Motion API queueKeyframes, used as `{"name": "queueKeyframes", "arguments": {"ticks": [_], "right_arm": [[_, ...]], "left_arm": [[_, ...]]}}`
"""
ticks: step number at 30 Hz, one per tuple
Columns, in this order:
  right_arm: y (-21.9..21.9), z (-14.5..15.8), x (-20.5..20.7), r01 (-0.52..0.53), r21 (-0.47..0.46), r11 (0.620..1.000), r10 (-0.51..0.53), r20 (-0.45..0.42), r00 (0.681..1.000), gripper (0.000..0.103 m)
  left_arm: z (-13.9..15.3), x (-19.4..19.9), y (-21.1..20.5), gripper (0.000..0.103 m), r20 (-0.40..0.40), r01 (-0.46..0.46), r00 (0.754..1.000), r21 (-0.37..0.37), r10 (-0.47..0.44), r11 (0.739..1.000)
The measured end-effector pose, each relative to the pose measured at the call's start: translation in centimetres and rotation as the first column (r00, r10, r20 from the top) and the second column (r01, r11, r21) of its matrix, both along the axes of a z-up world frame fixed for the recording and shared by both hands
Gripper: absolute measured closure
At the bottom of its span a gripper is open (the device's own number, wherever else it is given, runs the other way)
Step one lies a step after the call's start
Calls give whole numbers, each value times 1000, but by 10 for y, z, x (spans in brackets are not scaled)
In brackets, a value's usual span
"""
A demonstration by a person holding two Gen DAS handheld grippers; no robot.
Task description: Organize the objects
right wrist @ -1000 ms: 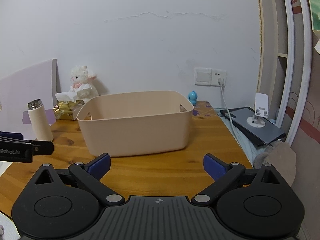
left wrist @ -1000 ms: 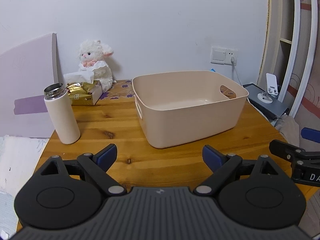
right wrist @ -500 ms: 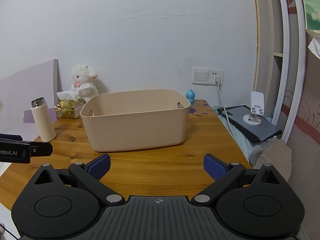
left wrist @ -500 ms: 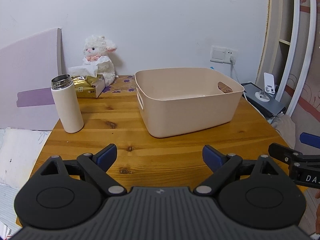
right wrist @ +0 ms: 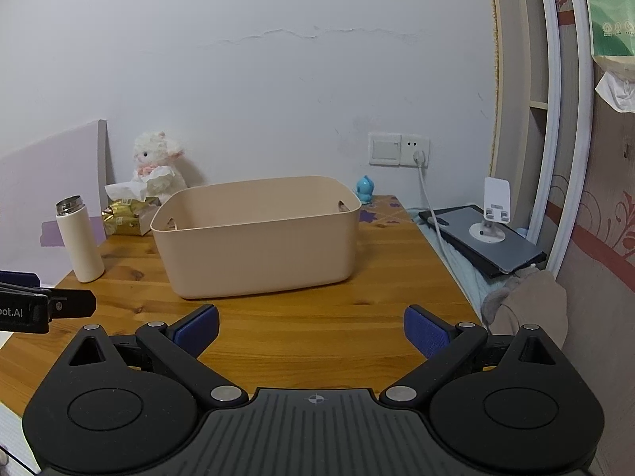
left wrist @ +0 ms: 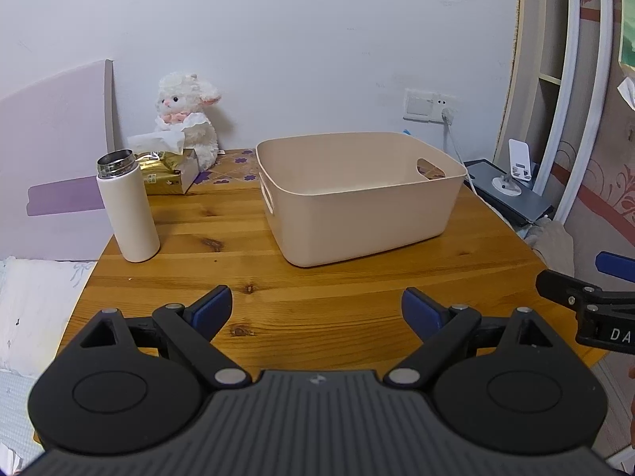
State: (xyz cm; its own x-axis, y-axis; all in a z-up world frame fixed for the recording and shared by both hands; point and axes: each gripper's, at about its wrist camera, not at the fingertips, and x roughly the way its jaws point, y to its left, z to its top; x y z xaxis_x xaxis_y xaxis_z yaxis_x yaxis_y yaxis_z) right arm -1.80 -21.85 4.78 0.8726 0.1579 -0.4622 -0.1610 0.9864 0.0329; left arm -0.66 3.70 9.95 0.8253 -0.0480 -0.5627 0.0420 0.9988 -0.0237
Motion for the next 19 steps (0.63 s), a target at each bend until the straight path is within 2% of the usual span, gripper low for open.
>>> {"name": "queueKeyframes", "arguments": {"ticks": [19], "right_arm": [[3,-6,9,-18,-5,1000,18,-36,999,2]], "left_arm": [[-7,6,-2,10,-25,41,999,-5,-41,999]]}}
